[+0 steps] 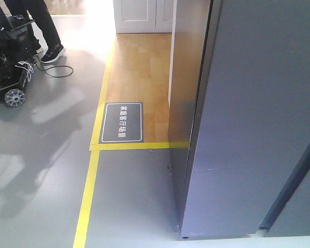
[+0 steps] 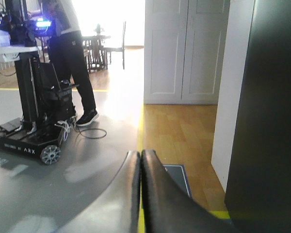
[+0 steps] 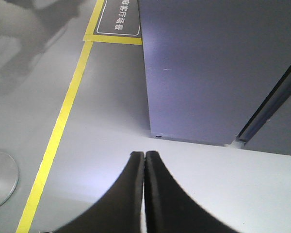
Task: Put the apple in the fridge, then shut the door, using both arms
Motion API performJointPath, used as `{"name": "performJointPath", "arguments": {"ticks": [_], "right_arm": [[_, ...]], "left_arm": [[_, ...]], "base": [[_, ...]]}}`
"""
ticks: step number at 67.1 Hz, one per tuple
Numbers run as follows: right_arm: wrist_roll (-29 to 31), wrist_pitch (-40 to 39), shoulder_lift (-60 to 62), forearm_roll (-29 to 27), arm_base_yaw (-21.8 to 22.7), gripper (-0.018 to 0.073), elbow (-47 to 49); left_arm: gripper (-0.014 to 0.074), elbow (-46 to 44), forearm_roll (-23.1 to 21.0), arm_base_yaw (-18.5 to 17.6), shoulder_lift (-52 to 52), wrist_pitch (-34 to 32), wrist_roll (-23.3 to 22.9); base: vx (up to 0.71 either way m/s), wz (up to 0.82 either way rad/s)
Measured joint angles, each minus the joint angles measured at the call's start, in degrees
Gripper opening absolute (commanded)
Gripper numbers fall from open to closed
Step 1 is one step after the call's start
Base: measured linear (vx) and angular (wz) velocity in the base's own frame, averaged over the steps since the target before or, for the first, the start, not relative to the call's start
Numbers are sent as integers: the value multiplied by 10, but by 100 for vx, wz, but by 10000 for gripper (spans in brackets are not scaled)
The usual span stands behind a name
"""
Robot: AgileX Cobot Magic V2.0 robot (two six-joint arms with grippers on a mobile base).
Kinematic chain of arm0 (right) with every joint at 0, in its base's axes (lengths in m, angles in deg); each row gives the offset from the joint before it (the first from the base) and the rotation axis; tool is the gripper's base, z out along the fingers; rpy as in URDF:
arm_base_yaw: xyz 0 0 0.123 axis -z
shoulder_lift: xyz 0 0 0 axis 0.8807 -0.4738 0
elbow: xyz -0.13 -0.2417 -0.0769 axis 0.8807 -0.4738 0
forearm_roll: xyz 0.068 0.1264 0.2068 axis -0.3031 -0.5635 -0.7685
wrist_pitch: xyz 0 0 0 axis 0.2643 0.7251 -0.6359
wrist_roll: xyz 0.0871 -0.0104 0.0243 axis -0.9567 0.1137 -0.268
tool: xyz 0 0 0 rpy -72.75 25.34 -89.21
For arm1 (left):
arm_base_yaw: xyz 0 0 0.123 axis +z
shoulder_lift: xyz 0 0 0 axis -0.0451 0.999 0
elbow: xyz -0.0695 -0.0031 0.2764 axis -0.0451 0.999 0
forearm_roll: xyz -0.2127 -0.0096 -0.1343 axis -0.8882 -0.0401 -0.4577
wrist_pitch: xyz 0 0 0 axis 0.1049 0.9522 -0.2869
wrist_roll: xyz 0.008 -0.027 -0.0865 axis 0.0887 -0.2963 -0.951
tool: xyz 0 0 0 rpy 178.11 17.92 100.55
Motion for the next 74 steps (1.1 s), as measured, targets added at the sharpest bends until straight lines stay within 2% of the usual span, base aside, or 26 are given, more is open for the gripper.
{"name": "performJointPath", "arguments": {"ticks": [20, 33, 74], "right_arm": [[0, 0, 0, 0, 0, -3, 0], [0, 0, 0, 0, 0, -3, 0], [0, 0, 2, 0, 0, -3, 0]], "left_arm": [[-6, 0, -1, 0, 0, 2, 0], [-6, 0, -2, -22, 0, 2, 0], [-6, 0, -2, -18, 0, 2, 0]], "base": [[0, 0], [0, 0], [0, 0]]}}
